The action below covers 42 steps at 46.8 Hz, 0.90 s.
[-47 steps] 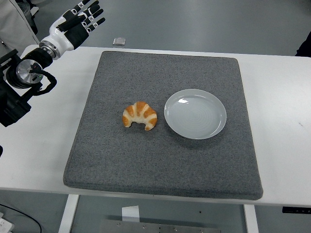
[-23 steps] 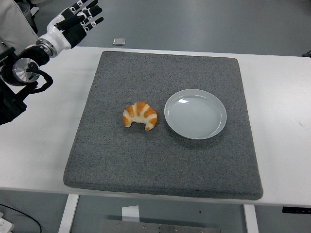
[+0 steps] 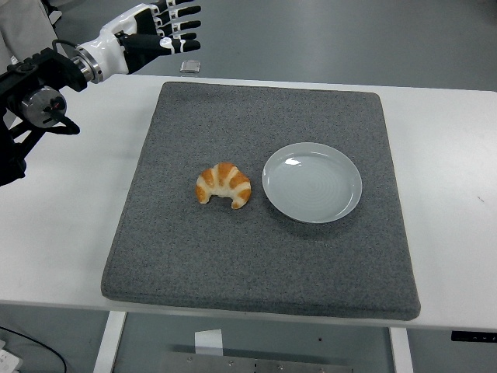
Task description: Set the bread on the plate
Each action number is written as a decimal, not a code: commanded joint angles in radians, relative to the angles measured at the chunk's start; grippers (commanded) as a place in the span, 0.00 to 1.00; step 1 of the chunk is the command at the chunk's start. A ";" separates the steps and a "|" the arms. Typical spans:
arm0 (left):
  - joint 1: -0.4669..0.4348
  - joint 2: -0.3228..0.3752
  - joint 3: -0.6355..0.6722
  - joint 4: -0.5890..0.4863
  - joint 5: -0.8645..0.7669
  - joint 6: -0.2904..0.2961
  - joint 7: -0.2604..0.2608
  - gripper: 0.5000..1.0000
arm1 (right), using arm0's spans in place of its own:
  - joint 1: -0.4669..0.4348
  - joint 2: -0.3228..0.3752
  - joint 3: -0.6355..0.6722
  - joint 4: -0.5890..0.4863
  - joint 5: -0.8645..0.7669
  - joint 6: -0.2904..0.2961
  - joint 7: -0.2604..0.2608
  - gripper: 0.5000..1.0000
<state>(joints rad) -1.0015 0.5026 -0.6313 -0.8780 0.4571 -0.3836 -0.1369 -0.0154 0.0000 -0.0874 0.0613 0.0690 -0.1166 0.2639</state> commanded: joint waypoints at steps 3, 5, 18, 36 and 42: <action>0.003 0.031 -0.001 -0.105 0.176 0.009 0.000 0.96 | 0.000 0.000 0.000 0.000 0.000 0.000 0.000 0.86; 0.004 0.042 -0.001 -0.143 0.231 0.015 0.002 0.95 | 0.000 0.000 0.000 0.000 0.000 0.000 0.000 0.86; 0.009 0.120 0.070 -0.321 0.489 0.075 0.011 0.95 | 0.000 0.000 0.000 0.000 0.000 0.000 0.000 0.86; 0.006 0.229 0.237 -0.492 0.660 0.210 0.072 0.85 | 0.000 0.000 0.000 0.000 0.000 0.000 0.000 0.86; 0.009 0.229 0.280 -0.518 0.730 0.261 0.106 0.87 | 0.000 0.000 0.000 0.000 0.000 0.000 0.000 0.86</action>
<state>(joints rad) -0.9960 0.7343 -0.3789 -1.3874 1.1452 -0.1502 -0.0430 -0.0153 0.0000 -0.0874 0.0613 0.0690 -0.1166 0.2639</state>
